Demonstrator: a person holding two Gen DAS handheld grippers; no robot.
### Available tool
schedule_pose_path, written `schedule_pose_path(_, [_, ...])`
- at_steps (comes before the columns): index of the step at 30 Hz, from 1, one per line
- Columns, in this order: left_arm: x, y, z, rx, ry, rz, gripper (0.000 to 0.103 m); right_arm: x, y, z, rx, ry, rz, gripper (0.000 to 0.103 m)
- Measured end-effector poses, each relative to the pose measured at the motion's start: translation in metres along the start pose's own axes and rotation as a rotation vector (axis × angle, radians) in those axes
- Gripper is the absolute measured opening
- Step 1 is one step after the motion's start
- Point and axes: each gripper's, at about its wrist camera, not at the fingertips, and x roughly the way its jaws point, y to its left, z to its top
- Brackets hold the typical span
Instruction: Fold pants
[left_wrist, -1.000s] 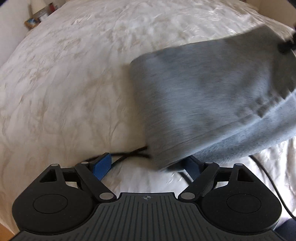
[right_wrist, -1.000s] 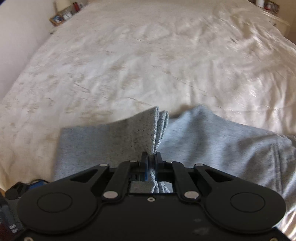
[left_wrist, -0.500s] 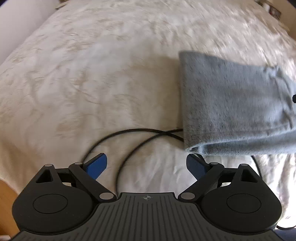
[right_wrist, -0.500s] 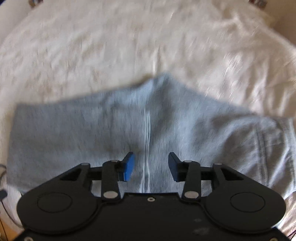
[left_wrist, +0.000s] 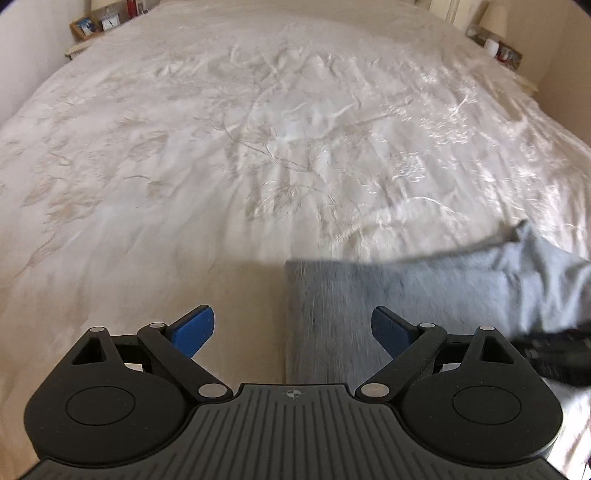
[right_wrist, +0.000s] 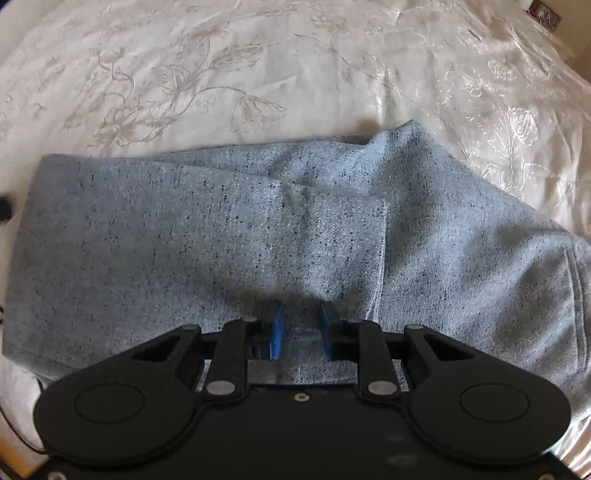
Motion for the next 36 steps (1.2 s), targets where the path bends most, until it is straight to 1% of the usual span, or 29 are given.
schedule_pose_path(3, [0.030,0.003,0.005,0.007,0.039,0.038,0.093,-0.003,0.003,0.001,0.024,0.008,-0.008,0.029])
schedule_pose_path(5, [0.049,0.008,0.005,0.015,0.073,0.066,0.095,-0.002,0.004,0.000,0.044,0.014,-0.016,0.031])
schedule_pose_path(7, [0.059,0.018,0.005,-0.009,0.110,0.032,0.096,0.000,0.006,0.002,0.057,0.015,-0.027,0.035])
schedule_pose_path(9, [0.059,0.021,0.005,0.001,0.110,0.014,0.096,0.001,0.005,0.004,0.059,0.015,-0.041,0.038])
schedule_pose_path(10, [0.056,0.020,0.005,0.022,0.103,0.010,0.096,0.000,0.006,0.003,0.058,0.013,-0.048,0.038])
schedule_pose_path(13, [0.039,0.019,0.003,0.063,0.055,0.010,0.092,-0.004,0.006,-0.002,0.052,0.000,-0.058,0.047])
schedule_pose_path(14, [0.032,0.018,0.002,0.076,0.036,0.014,0.089,-0.008,0.006,-0.005,0.054,-0.006,-0.053,0.051])
schedule_pose_path(15, [0.026,0.017,0.002,0.087,0.018,0.016,0.088,-0.012,0.004,-0.008,0.063,-0.016,-0.044,0.055])
schedule_pose_path(17, [0.008,0.015,0.000,0.098,-0.030,0.007,0.088,-0.021,-0.001,-0.019,0.085,-0.048,-0.034,0.055])
schedule_pose_path(20, [-0.010,0.009,0.001,0.137,-0.081,-0.024,0.088,-0.033,-0.011,-0.035,0.131,-0.082,-0.051,0.056])
schedule_pose_path(21, [-0.015,0.004,0.000,0.158,-0.094,-0.035,0.088,-0.036,-0.015,-0.041,0.152,-0.084,-0.056,0.061])
schedule_pose_path(23, [-0.020,-0.009,-0.001,0.208,-0.103,-0.061,0.088,-0.032,-0.028,-0.055,0.208,-0.054,-0.050,0.069])
schedule_pose_path(25, [-0.021,-0.024,-0.004,0.247,-0.101,-0.088,0.088,-0.024,-0.042,-0.068,0.275,-0.002,-0.026,0.069])
schedule_pose_path(27, [-0.021,-0.039,-0.007,0.280,-0.091,-0.108,0.088,-0.021,-0.049,-0.077,0.290,0.024,-0.020,0.067])
schedule_pose_path(29, [-0.024,-0.057,-0.011,0.310,-0.086,-0.125,0.088,-0.031,-0.055,-0.084,0.286,-0.004,0.009,0.067])
schedule_pose_path(32, [-0.025,-0.088,-0.013,0.341,-0.083,-0.164,0.088,-0.053,-0.079,-0.093,0.362,-0.066,0.039,0.068])
schedule_pose_path(34, [-0.024,-0.111,-0.018,0.368,-0.073,-0.181,0.088,-0.066,-0.101,-0.100,0.438,-0.109,0.030,0.069])
schedule_pose_path(36, [-0.019,-0.137,-0.021,0.392,-0.068,-0.190,0.088,-0.079,-0.123,-0.104,0.481,-0.144,-0.010,0.069])
